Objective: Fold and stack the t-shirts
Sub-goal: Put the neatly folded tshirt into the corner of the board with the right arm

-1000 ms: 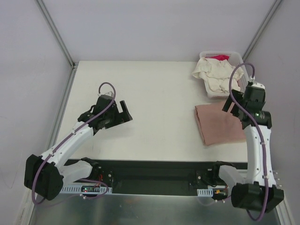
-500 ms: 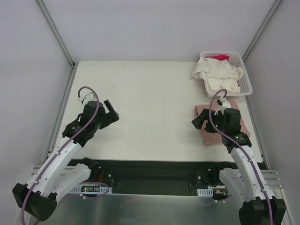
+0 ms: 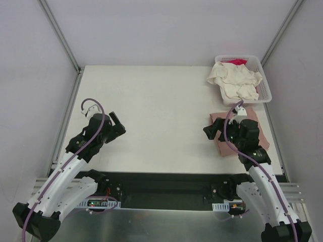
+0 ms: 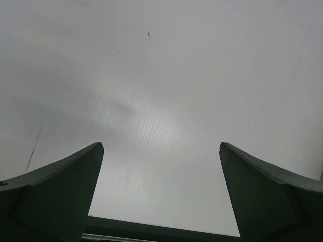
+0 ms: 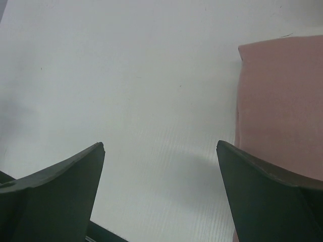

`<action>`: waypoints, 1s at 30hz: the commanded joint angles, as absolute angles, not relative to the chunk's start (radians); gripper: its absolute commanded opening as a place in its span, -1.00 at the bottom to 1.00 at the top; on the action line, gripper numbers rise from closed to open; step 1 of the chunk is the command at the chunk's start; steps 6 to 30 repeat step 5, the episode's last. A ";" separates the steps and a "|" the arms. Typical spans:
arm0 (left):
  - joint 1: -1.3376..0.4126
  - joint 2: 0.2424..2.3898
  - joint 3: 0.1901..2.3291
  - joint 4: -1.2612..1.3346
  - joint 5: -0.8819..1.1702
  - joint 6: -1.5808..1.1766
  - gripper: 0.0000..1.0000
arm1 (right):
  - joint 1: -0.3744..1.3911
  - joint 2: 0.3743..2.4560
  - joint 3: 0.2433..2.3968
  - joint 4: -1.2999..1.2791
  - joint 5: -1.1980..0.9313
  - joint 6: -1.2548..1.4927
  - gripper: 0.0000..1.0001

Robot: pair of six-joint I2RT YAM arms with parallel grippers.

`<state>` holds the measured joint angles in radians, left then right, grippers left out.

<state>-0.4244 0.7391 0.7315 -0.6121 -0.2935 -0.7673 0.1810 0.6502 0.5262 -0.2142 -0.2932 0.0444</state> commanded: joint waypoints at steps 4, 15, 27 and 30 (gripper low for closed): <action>-0.420 0.723 0.730 -0.629 -0.327 -0.769 0.99 | 0.187 0.624 0.523 -0.169 -0.295 0.021 0.93; -0.420 0.726 0.729 -0.630 -0.327 -0.769 0.99 | 0.187 0.626 0.526 -0.167 -0.296 0.023 0.93; -0.420 0.726 0.729 -0.630 -0.327 -0.769 0.99 | 0.187 0.626 0.526 -0.167 -0.296 0.023 0.93; -0.420 0.726 0.729 -0.630 -0.327 -0.769 0.99 | 0.187 0.626 0.526 -0.167 -0.296 0.023 0.93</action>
